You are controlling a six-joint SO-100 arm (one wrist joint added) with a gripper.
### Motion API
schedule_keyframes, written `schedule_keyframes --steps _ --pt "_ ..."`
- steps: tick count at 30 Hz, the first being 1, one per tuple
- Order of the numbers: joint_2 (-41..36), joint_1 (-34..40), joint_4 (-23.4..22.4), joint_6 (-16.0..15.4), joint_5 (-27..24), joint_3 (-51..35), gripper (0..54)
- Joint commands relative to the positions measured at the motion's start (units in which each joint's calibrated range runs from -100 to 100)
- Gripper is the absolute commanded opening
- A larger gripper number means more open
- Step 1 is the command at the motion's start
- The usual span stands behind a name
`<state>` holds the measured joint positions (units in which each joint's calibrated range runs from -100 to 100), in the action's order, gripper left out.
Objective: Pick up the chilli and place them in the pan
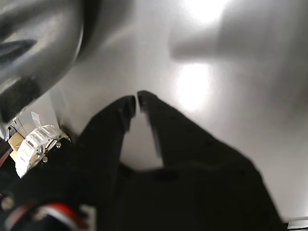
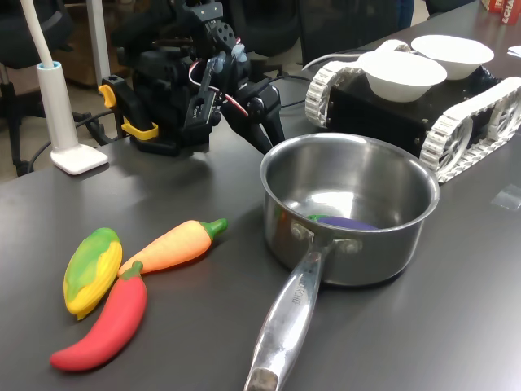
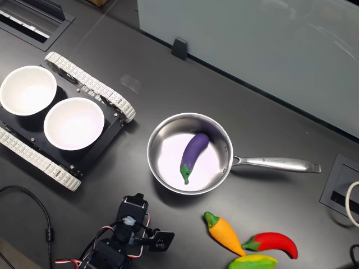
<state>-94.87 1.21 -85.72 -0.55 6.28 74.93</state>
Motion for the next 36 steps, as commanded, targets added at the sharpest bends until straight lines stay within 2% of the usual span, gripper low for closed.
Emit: schedule_keyframes --steps 1,10,21,36 --pt "-0.58 -0.41 1.41 0.38 0.39 -2.92 0.0" --pt "-0.66 -1.9 -0.63 0.47 0.88 -5.65 0.0" --pt "-0.66 -5.57 -6.18 0.38 2.0 -13.01 0.0" --pt "-0.07 -7.06 -8.05 0.38 3.42 -19.73 0.0"
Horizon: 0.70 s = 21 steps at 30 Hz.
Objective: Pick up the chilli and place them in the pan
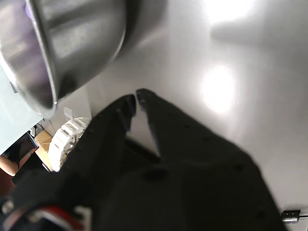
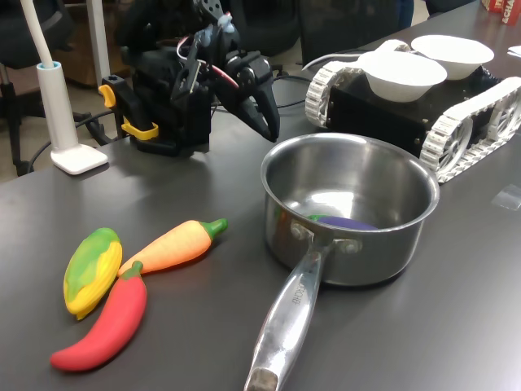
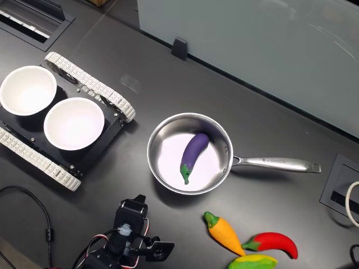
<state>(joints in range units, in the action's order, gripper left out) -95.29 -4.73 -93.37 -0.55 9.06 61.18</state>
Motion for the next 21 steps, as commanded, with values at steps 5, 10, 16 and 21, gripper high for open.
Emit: schedule_keyframes --steps 5,10,16,21 --pt "4.82 -0.89 -0.66 0.47 0.29 -10.52 0.0" --pt "7.6 -1.12 -1.51 0.38 0.54 -14.06 0.0" --pt "12.58 -2.61 -3.13 0.38 1.37 -19.79 0.0" --pt "16.21 -4.21 -3.56 0.3 1.86 -24.06 0.0"
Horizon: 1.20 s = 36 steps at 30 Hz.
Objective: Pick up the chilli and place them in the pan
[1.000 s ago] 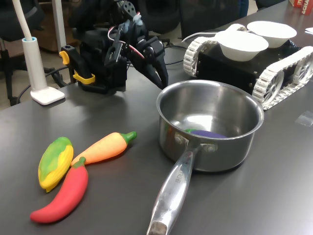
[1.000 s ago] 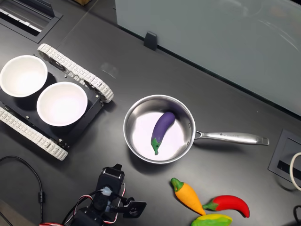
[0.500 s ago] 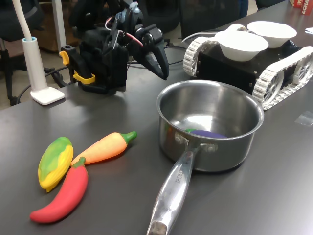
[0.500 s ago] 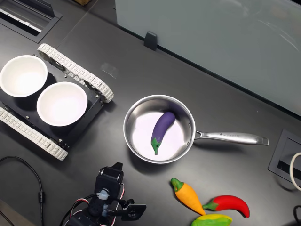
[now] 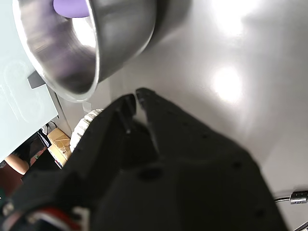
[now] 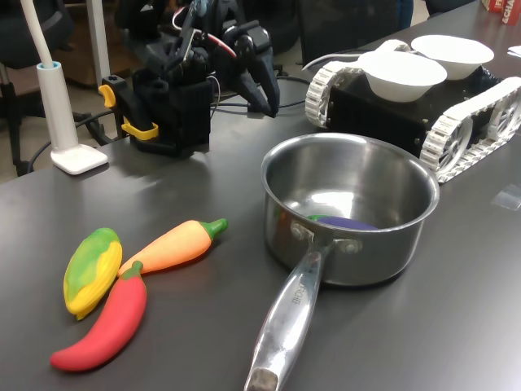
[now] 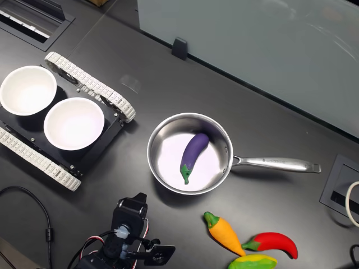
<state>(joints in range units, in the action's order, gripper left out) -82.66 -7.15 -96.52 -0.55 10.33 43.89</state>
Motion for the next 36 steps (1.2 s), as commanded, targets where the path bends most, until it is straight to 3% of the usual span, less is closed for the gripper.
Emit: schedule_keyframes --steps 1,13,16,24,36 --pt "4.51 -2.37 -0.67 0.3 0.68 -7.95 0.0" --pt "15.64 -12.23 -2.21 -0.29 2.69 -25.22 0.0" --pt "20.11 -18.54 -3.14 -4.24 4.0 -30.31 0.0" --pt "26.95 -28.4 -3.14 -7.43 6.15 -37.58 0.0" --pt "33.95 -35.17 -3.14 -7.43 6.35 -47.94 0.0"
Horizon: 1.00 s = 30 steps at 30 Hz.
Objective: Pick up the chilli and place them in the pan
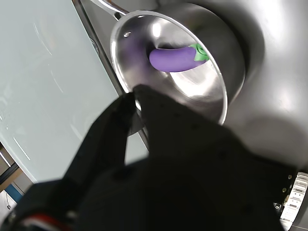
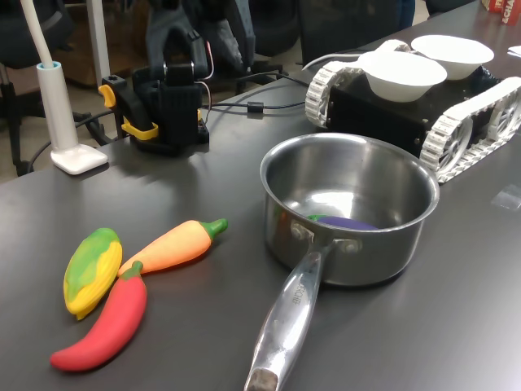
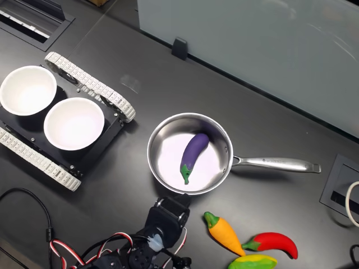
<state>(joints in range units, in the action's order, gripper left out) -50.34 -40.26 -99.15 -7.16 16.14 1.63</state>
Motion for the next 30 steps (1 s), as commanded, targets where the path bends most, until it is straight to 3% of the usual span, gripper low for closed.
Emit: schedule_keyframes --steps 1,30 --pt "1.96 -2.51 -0.51 -0.82 0.54 -6.13 0.0" --pt "21.36 -15.24 -0.51 -0.82 0.05 -25.21 0.0"
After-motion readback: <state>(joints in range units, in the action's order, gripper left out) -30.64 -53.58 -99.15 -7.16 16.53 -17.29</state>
